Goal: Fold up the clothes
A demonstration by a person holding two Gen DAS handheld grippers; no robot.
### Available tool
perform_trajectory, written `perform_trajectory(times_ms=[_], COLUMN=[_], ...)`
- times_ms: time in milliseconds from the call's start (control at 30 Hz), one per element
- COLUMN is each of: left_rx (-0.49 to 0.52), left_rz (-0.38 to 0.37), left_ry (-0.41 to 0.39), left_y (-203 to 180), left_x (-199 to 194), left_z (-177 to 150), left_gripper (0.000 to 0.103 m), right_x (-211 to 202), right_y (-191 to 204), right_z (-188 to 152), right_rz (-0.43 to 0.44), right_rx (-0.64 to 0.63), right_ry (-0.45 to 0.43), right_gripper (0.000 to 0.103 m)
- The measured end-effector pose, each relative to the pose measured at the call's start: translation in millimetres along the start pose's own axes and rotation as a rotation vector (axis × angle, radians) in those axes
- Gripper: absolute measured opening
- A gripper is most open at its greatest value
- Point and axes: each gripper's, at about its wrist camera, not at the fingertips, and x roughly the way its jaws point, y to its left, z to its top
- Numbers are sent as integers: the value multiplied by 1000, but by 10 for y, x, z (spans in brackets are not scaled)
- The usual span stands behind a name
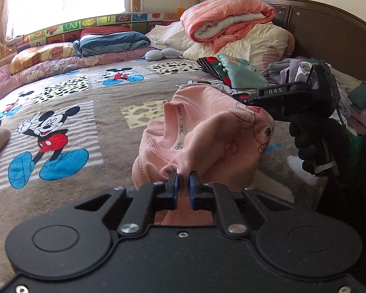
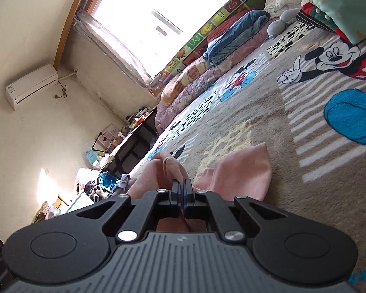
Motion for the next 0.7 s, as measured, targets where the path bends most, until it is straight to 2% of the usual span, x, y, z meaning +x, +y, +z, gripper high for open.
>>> perform_trajectory(times_ms=[200, 300, 333, 367, 400, 433, 500, 600, 667, 700], left_rx=[-2, -11, -19, -36, -58, -82, -138, -219, -251, -261], left_rz=[-45, -65, -73, -82, -90, -98, -113, -124, -125, -133], left_ry=[22, 32, 29, 17, -4, -26, -67, -104, -111, -112], left_y=[-189, -223, -207, -178, -141, -98, 15, 192, 271, 301], left_x=[-108, -132, -158, -207, -273, -339, -458, -553, -565, -563], left_z=[-272, -341, -346, -343, -336, -324, -296, -267, -243, -229], left_gripper=[6, 10, 23, 30, 48, 55, 55, 55, 55, 56], right_x=[-448, -614, -656, -691, -717, -742, -790, -899, -996, -1042], right_y=[106, 129, 132, 141, 158, 175, 212, 309, 382, 413], right_z=[-303, -443, -493, -541, -583, -621, -679, -701, -671, -648], right_rz=[-60, -104, -124, -147, -175, -198, -224, -231, -230, -227], right_rx=[-52, -71, -75, -87, -107, -124, -146, -175, -203, -212], right_ry=[53, 82, 97, 113, 128, 143, 162, 137, 91, 66], right_gripper=[4, 4, 4, 4, 4, 5, 5, 15, 34, 50])
